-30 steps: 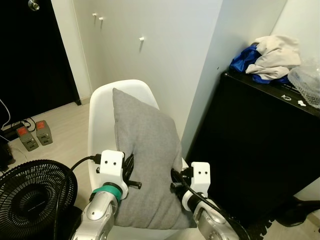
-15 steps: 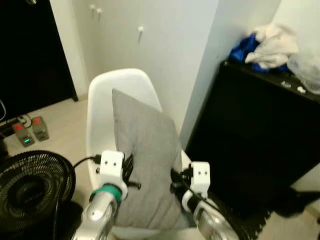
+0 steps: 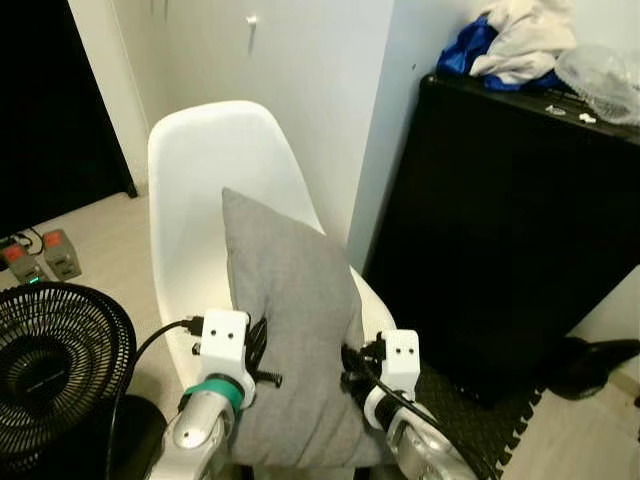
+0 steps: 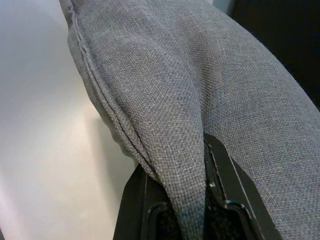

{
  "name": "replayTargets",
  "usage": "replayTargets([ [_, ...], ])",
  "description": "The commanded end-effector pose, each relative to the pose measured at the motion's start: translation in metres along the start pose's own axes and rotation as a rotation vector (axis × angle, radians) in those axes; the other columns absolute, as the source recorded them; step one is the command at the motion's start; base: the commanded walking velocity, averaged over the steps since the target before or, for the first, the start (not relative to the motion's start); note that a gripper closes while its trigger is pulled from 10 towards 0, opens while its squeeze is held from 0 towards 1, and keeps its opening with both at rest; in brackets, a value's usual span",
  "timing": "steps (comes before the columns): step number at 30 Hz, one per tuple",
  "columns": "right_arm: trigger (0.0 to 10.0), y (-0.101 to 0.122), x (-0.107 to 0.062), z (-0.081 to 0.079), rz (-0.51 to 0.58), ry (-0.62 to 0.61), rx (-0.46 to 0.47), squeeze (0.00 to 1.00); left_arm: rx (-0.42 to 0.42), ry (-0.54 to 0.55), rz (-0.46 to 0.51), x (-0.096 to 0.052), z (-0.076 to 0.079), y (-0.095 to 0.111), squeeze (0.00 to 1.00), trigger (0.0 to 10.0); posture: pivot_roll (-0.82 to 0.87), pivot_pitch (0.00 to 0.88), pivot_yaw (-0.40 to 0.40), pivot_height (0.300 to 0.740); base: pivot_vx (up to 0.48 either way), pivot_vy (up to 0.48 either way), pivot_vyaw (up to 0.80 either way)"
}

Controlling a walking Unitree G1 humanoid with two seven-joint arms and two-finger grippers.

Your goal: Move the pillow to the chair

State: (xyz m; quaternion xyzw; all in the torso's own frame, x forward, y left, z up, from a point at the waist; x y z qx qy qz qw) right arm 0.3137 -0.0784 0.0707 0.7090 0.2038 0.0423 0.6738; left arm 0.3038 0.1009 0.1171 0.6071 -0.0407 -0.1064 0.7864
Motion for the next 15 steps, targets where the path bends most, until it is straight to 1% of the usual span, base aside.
replayTargets([
  [1, 10.0, -0.003, 0.011, -0.014, -0.02, 0.054, -0.046, 0.0, 0.009, -0.036, -0.023, 0.001, 0.009, -0.005, 0.0, 10.0, 0.02, 0.126, 0.037, 0.62, 0.0, 0.0, 0.0],
  [2, 10.0, -0.003, 0.011, -0.014, -0.02, 0.054, -0.046, 0.0, 0.009, -0.036, -0.023, 0.001, 0.009, -0.005, 0.0, 10.0, 0.02, 0.126, 0.037, 0.62, 0.0, 0.0, 0.0],
  [4, 10.0, -0.007, 0.024, -0.012, -0.053, 0.052, -0.038, 0.0, 0.005, 0.027, -0.041, 0.008, -0.006, -0.012, 0.0, 10.0, 0.03, 0.152, 0.024, 0.62, 0.0, 0.0, 0.0],
  [5, 10.0, -0.008, 0.03, -0.012, -0.065, 0.057, -0.051, 0.0, -0.004, 0.075, -0.036, 0.013, -0.017, -0.012, 0.0, 10.0, 0.03, 0.165, 0.018, 0.62, 0.0, 0.0, 0.0],
  [6, 10.0, -0.008, 0.03, -0.012, -0.065, 0.057, -0.051, 0.0, -0.004, 0.075, -0.036, 0.013, -0.017, -0.012, 0.0, 10.0, 0.03, 0.165, 0.018, 0.62, 0.0, 0.0, 0.0],
  [7, 10.0, -0.007, 0.033, -0.012, -0.07, 0.06, -0.063, 0.0, -0.011, 0.105, -0.03, 0.016, -0.023, -0.012, 0.0, 10.0, 0.03, 0.171, 0.015, 0.62, 0.0, 0.0, 0.0],
  [8, 10.0, -0.004, 0.038, -0.013, -0.069, 0.064, -0.079, 0.0, 0.007, 0.155, -0.028, 0.02, -0.034, -0.012, 0.0, 10.0, 0.04, 0.198, 0.005, 0.62, 0.0, 0.0, 0.0],
  [9, 10.0, 0.003, 0.045, -0.013, -0.056, 0.067, -0.101, 0.0, 0.02, 0.212, -0.016, 0.025, -0.047, -0.01, 0.0, 10.0, 0.04, 0.209, -0.001, 0.62, 0.0, 0.0, 0.0],
  [10, 10.0, 0.003, 0.045, -0.013, -0.056, 0.067, -0.101, 0.0, 0.02, 0.212, -0.016, 0.025, -0.047, -0.01, 0.0, 10.0, 0.04, 0.209, -0.001, 0.62, 0.0, 0.0, 0.0],
  [11, 10.0, 0.011, 0.051, -0.014, -0.042, 0.065, -0.12, 0.0, 0.029, 0.255, -0.006, 0.029, -0.057, -0.008, 0.0, 10.0, 0.04, 0.218, -0.004, 0.62, 0.0, 0.0, 0.0],
  [12, 10.0, 0.011, 0.051, -0.014, -0.042, 0.065, -0.12, 0.0, 0.029, 0.255, -0.006, 0.029, -0.057, -0.008, 0.0, 10.0, 0.04, 0.218, -0.004, 0.62, 0.0, 0.0, 0.0],
  [13, 10.0, 0.016, 0.054, -0.014, -0.032, 0.064, -0.134, 0.0, 0.033, 0.281, 0.001, 0.032, -0.064, -0.006, 0.0, 10.0, 0.04, 0.218, -0.004, 0.62, 0.0, 0.0, 0.0],
  [15, 10.0, 0.047, 0.064, -0.012, 0.055, 0.015, -0.168, 0.0, -0.005, 0.294, 0.048, 0.041, -0.068, 0.005, 0.0, 10.0, 0.04, 0.225, -0.006, 0.62, 0.0, 0.0, 0.0],
])
Point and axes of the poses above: a point about 5 cm out from each wrist's last joint towards the gripper, its own x axis pointing out of the wrist towards the gripper, its own y axis along the axis of the wrist's last joint, z = x × y, the point moved 3 cm from there along x, pointing out of the wrist towards the gripper, and after that the axes turned 11 degrees about -x, right-handed, at the moved point
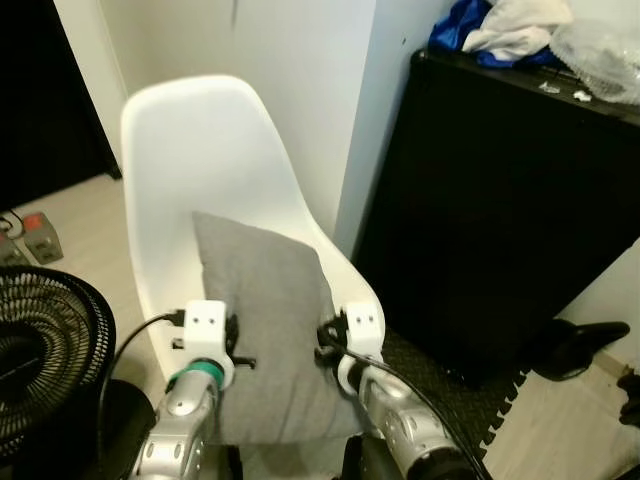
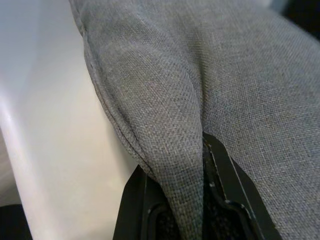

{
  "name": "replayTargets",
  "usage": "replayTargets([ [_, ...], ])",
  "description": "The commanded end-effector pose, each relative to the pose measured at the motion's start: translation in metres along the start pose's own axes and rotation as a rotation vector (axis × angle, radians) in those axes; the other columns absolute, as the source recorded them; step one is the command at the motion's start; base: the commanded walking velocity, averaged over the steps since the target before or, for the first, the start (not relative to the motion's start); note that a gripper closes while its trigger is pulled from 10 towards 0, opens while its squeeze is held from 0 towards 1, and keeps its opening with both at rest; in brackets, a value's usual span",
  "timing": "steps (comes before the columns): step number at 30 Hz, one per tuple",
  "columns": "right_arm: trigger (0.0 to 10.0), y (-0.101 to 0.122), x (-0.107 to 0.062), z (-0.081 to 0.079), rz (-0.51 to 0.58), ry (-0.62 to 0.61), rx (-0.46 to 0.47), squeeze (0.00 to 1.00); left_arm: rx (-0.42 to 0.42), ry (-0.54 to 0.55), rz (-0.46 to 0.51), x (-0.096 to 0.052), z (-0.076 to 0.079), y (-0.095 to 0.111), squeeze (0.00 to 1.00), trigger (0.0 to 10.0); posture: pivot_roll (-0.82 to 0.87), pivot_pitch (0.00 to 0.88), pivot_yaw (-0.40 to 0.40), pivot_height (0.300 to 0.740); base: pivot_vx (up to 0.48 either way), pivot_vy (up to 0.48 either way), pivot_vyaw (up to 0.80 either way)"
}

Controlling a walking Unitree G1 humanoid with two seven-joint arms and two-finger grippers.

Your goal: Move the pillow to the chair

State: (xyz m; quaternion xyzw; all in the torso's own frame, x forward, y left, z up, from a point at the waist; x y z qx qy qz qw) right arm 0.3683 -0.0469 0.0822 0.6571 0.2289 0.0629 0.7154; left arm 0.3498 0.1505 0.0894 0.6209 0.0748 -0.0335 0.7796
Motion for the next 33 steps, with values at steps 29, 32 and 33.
replayTargets([
  [29, 10.0, -0.003, -0.028, 0.064, 0.137, -0.327, -0.046, 0.0, 0.161, -0.053, 0.232, -0.027, -0.02, 0.01, 0.0, 10.0, 0.02, 0.135, 0.0, 0.62, 0.0, 0.0, 0.0],
  [32, 10.0, -0.009, -0.033, 0.059, 0.136, -0.295, -0.069, 0.0, 0.163, -0.103, 0.222, -0.036, -0.015, 0.008, 0.0, 10.0, 0.02, 0.127, -0.006, 0.62, 0.0, 0.0, 0.0],
  [33, 10.0, -0.011, -0.036, 0.057, 0.138, -0.285, -0.087, 0.0, 0.186, -0.141, 0.225, -0.041, -0.008, 0.006, 0.0, 10.0, 0.03, 0.113, -0.013, 0.62, 0.0, 0.0, 0.0],
])
Point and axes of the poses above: a point about 5 cm out from each wrist's last joint towards the gripper, its own x axis pointing out of the wrist towards the gripper, its own y axis along the axis of the wrist's last joint, z = x × y, the point moved 3 cm from there along x, pointing out of the wrist towards the gripper, and after that the axes turned 11 degrees about -x, right-handed, at the moved point
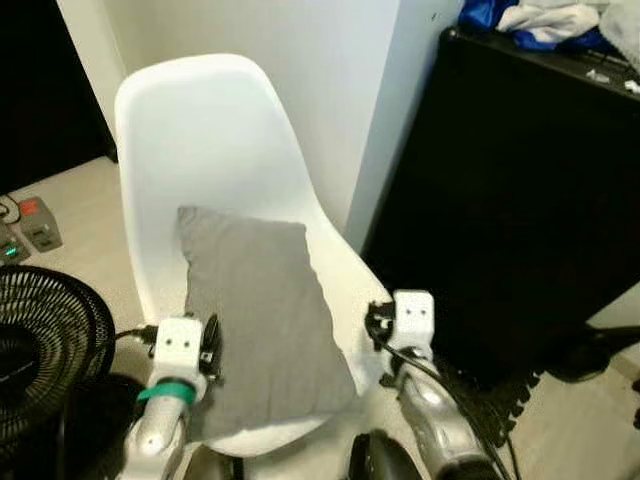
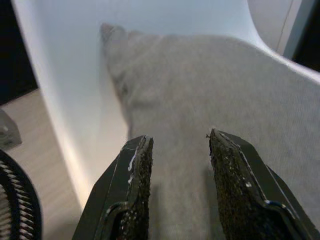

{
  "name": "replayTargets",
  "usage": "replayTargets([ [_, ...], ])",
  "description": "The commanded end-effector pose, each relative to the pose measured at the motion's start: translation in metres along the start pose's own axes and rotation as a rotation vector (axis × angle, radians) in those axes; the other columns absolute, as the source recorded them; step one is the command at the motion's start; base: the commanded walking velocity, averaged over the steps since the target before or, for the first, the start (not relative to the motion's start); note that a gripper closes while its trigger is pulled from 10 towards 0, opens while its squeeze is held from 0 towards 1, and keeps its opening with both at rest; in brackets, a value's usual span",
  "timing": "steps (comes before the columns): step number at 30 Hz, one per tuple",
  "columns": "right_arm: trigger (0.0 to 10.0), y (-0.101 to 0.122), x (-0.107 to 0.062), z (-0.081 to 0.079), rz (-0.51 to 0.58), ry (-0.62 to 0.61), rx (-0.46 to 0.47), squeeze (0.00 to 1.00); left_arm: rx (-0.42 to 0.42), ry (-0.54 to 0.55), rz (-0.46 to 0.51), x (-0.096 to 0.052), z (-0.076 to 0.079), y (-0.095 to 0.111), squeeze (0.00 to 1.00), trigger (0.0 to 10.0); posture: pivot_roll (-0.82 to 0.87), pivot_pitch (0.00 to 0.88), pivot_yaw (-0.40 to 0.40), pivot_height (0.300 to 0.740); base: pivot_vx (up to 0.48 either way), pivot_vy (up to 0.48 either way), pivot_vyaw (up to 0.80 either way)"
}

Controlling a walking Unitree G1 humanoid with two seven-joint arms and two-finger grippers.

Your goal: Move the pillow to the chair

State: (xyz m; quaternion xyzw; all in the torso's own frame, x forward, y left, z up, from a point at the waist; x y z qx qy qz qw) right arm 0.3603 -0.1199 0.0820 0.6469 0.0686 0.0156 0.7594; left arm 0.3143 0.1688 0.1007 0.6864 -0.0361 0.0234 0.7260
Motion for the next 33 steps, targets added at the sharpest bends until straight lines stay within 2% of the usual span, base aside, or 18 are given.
replayTargets([
  [1, 10.0, 0.0, -0.003, -0.005, 0.008, 0.027, -0.013, 0.0, 0.012, -0.053, -0.004, -0.004, 0.011, -0.001, 0.0, 10.0, 0.03, 0.113, -0.013, 0.62, 0.0, 0.0, 0.0],
  [5, 10.0, 0.002, -0.016, -0.015, 0.055, 0.096, 0.024, 0.0, 0.034, -0.075, -0.023, -0.018, 0.025, -0.01, 0.0, 10.0, 0.03, 0.097, -0.025, 0.63, 0.0, 0.0, 0.0],
  [10, 10.0, 0.001, -0.018, -0.017, 0.05, 0.096, 0.031, 0.0, 0.023, -0.034, -0.027, -0.02, 0.021, -0.009, 0.0, 10.0, 0.03, 0.1, -0.031, 0.645, 0.0, 0.0, 0.0],
  [11, 10.0, 0.0, -0.02, -0.018, 0.035, 0.092, 0.045, 0.0, -0.043, 0.016, -0.031, -0.02, 0.015, -0.005, 0.0, 10.0, 0.03, 0.107, -0.04, 0.655, 0.0, 0.0, 0.0],
  [13, 10.0, 0.0, -0.02, -0.018, 0.031, 0.092, 0.049, 0.0, -0.062, 0.027, -0.033, -0.02, 0.014, -0.004, 0.0, 10.0, 0.03, 0.107, -0.04, 0.66, 0.0, 0.0, 0.0],
  [16, 10.0, 0.002, -0.022, -0.019, 0.027, 0.13, 0.122, 0.0, -0.105, 0.08, -0.023, -0.022, 0.004, 0.003, 0.0, 10.0, 0.05, 0.121, -0.052, 0.675, 0.0, 0.0, 0.0],
  [20, 10.0, 0.001, -0.022, -0.012, 0.019, 0.123, 0.143, 0.0, -0.106, 0.085, -0.018, -0.019, 0.007, 0.006, 0.0, 10.0, 0.04, 0.084, -0.041, 0.69, 0.0, 0.0, 0.0],
  [21, 10.0, 0.006, -0.022, -0.01, 0.037, 0.108, 0.154, 0.0, -0.102, 0.057, -0.017, -0.017, 0.011, 0.008, 0.0, 10.0, 0.02, 0.076, -0.018, 0.695, 0.0, 0.0, 0.0],
  [22, 10.0, 0.006, -0.022, -0.01, 0.037, 0.108, 0.154, 0.0, -0.102, 0.057, -0.017, -0.017, 0.011, 0.008, 0.0, 10.0, 0.02, 0.076, -0.018, 0.695, 0.0, 0.0, 0.0],
  [23, 10.0, 0.009, -0.022, -0.007, 0.047, 0.094, 0.143, 0.0, -0.106, 0.04, -0.019, -0.013, 0.014, 0.008, 0.0, 10.0, 0.01, 0.116, -0.026, 0.7, 0.0, 0.0, 0.0],
  [26, 10.0, 0.011, -0.025, -0.004, 0.054, 0.091, 0.149, 0.0, -0.092, 0.018, -0.009, -0.008, 0.016, 0.013, 0.0, 10.0, 0.03, 0.115, -0.021, 0.715, 0.0, 0.0, 0.0],
  [31, 10.0, 0.008, -0.028, -0.008, 0.05, 0.131, 0.217, 0.0, -0.099, 0.051, -0.015, -0.014, 0.012, 0.016, 0.0, 10.0, 0.04, 0.092, -0.025, 0.735, 0.0, 0.0, 0.0],
  [33, 10.0, 0.016, -0.026, -0.013, 0.078, 0.159, 0.244, 0.0, -0.112, 0.041, -0.017, -0.016, 0.011, 0.016, 0.0, 10.0, 0.04, 0.049, -0.035, 0.74, 0.0, 0.0, 0.0],
])
Point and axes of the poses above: a point about 5 cm out from each wrist's last joint towards the gripper, its own x axis pointing out of the wrist towards the gripper, its own y axis along the axis of the wrist's last joint, z = x × y, the point moved 3 cm from there along x, pointing out of the wrist towards the gripper, and after that the axes turned 11 degrees about -x, right-handed, at the moved point
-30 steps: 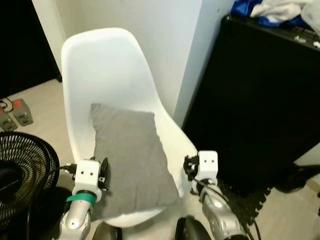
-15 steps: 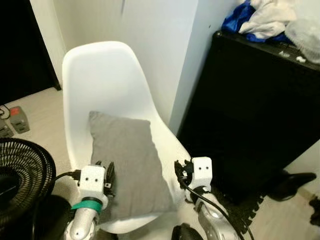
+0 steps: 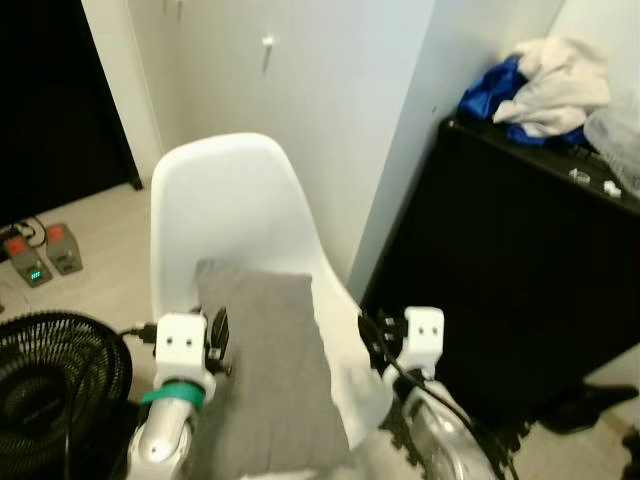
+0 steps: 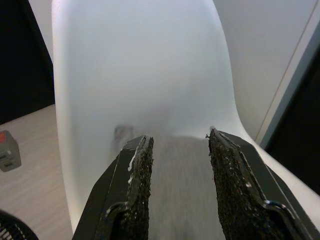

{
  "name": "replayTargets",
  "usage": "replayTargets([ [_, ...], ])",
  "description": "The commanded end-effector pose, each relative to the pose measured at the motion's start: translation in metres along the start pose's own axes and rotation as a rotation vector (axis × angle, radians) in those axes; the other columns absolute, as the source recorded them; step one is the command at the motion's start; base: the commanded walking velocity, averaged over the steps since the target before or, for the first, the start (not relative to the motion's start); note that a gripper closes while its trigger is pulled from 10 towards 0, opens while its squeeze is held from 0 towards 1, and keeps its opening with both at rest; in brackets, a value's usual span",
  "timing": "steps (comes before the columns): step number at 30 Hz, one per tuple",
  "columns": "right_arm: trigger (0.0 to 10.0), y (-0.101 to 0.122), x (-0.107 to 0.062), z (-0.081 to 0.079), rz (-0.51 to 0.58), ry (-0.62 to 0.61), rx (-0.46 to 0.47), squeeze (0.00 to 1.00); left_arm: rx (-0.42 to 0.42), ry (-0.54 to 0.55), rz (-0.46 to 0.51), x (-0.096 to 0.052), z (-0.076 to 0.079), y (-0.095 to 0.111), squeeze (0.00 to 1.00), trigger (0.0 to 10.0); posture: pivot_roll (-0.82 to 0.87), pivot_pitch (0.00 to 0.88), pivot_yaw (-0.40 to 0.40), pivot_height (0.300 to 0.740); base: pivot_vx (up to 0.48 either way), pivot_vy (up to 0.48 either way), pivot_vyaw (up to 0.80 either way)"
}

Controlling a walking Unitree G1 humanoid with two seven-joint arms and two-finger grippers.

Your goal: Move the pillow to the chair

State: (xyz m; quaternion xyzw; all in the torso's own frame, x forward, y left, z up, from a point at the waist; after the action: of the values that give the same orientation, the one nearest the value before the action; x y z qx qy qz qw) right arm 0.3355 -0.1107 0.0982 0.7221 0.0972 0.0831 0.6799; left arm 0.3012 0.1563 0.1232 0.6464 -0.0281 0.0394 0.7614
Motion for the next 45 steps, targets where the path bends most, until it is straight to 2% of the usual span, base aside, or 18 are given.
replayTargets([
  [1, 10.0, 0.001, 0.001, -0.006, 0.008, 0.027, 0.044, 0.0, -0.013, -0.005, -0.031, -0.005, -0.003, -0.006, 0.0, 10.0, 0.04, 0.049, -0.035, 0.74, 0.0, 0.0, 0.0],
  [3, 10.0, -0.003, 0.002, -0.006, -0.012, 0.021, 0.058, 0.0, -0.023, 0.006, -0.045, -0.007, -0.003, -0.011, 0.0, 10.0, 0.04, 0.071, -0.031, 0.74, 0.0, 0.0, 0.0],
  [4, 10.0, -0.004, 0.003, -0.006, -0.022, 0.02, 0.07, 0.0, -0.017, 0.014, -0.056, -0.008, -0.003, -0.013, 0.0, 10.0, 0.05, 0.03, -0.02, 0.74, 0.0, 0.0, 0.0],
  [5, 10.0, 0.0, 0.004, -0.008, -0.011, 0.028, 0.085, 0.0, -0.038, 0.01, -0.053, -0.008, -0.001, -0.01, 0.0, 10.0, 0.04, 0.025, -0.023, 0.74, 0.0, 0.0, 0.0],
  [6, 10.0, 0.0, 0.006, -0.009, -0.017, 0.032, 0.099, 0.0, -0.05, 0.001, -0.057, -0.005, 0.002, -0.012, 0.0, 10.0, 0.04, 0.077, -0.052, 0.74, 0.0, 0.0, 0.0],
  [8, 10.0, 0.001, 0.007, -0.01, -0.019, 0.037, 0.107, 0.0, -0.057, -0.008, -0.06, -0.003, 0.003, -0.013, 0.0, 10.0, 0.04, 0.077, -0.052, 0.74, 0.0, 0.0, 0.0],
  [9, 10.0, -0.001, 0.007, -0.011, -0.025, 0.035, 0.134, 0.0, -0.007, -0.014, -0.066, -0.003, 0.003, -0.015, 0.0, 10.0, 0.06, 0.041, -0.053, 0.74, 0.0, 0.0, 0.0],
  [11, 10.0, 0.001, 0.007, -0.013, -0.015, 0.041, 0.147, 0.0, -0.002, 0.0, -0.069, -0.001, 0.001, -0.015, 0.0, 10.0, 0.06, 0.054, -0.056, 0.74, 0.0, 0.0, 0.0],
  [12, 10.0, 0.002, 0.007, -0.016, -0.006, 0.05, 0.166, 0.0, -0.027, 0.032, -0.069, -0.001, -0.003, -0.014, 0.0, 10.0, 0.06, 0.065, -0.058, 0.74, 0.0, 0.0, 0.0],
  [14, 10.0, -0.002, 0.008, -0.016, -0.028, 0.042, 0.102, 0.0, -0.031, 0.044, -0.069, -0.001, -0.005, -0.012, 0.0, 10.0, 0.07, 0.049, -0.056, 0.74, 0.0, 0.0, 0.0],
  [15, 10.0, -0.002, 0.008, -0.016, -0.028, 0.042, 0.102, 0.0, -0.031, 0.044, -0.069, -0.001, -0.005, -0.012, 0.0, 10.0, 0.07, 0.049, -0.056, 0.74, 0.0, 0.0, 0.0],
  [17, 10.0, -0.005, 0.009, -0.016, -0.048, 0.031, 0.023, 0.0, -0.043, 0.025, -0.084, -0.003, -0.003, -0.014, 0.0, 10.0, 0.07, 0.042, -0.052, 0.74, 0.0, 0.0, 0.0],
  [22, 10.0, -0.007, 0.011, -0.013, -0.05, -0.005, 0.034, 0.0, -0.06, 0.01, -0.107, -0.005, 0.0, -0.018, 0.0, 10.0, 0.07, 0.039, -0.04, 0.74, 0.0, 0.0, 0.0],
  [28, 10.0, -0.011, 0.009, -0.014, -0.066, -0.014, 0.037, 0.0, -0.074, 0.033, -0.099, 0.001, -0.004, -0.015, 0.0, 10.0, 0.06, 0.03, -0.028, 0.74, 0.0, 0.0, 0.0],
  [30, 10.0, -0.011, 0.009, -0.009, -0.068, -0.046, 0.026, 0.0, -0.062, 0.044, -0.102, 0.007, -0.007, -0.013, 0.0, 10.0, 0.05, 0.03, -0.022, 0.74, 0.0, 0.0, 0.0],
  [35, 10.0, -0.01, 0.01, -0.007, -0.066, -0.053, 0.016, 0.0, -0.055, 0.041, -0.106, 0.009, -0.007, -0.013, 0.0, 10.0, 0.05, 0.027, -0.02, 0.74, 0.0, 0.0, 0.0],
  [45, 10.0, -0.005, 0.013, -0.005, -0.036, -0.057, -0.099, 0.0, -0.042, 0.052, -0.118, 0.01, -0.009, -0.013, 0.0, 10.0, 0.03, 0.025, -0.013, 0.74, 0.0, 0.0, 0.0],
])
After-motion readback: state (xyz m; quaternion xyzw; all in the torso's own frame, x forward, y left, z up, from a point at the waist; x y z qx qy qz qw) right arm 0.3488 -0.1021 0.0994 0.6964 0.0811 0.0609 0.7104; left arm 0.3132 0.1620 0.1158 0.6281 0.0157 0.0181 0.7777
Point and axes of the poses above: a point about 5 cm out from each wrist's last joint towards the gripper, its own x axis pointing out of the wrist towards the gripper, its own y axis along the axis of the wrist's last joint, z = x × y, the point moved 3 cm from there along x, pointing out of the wrist towards the gripper, and after that the axes turned 11 degrees about -x, right-handed, at the moved point
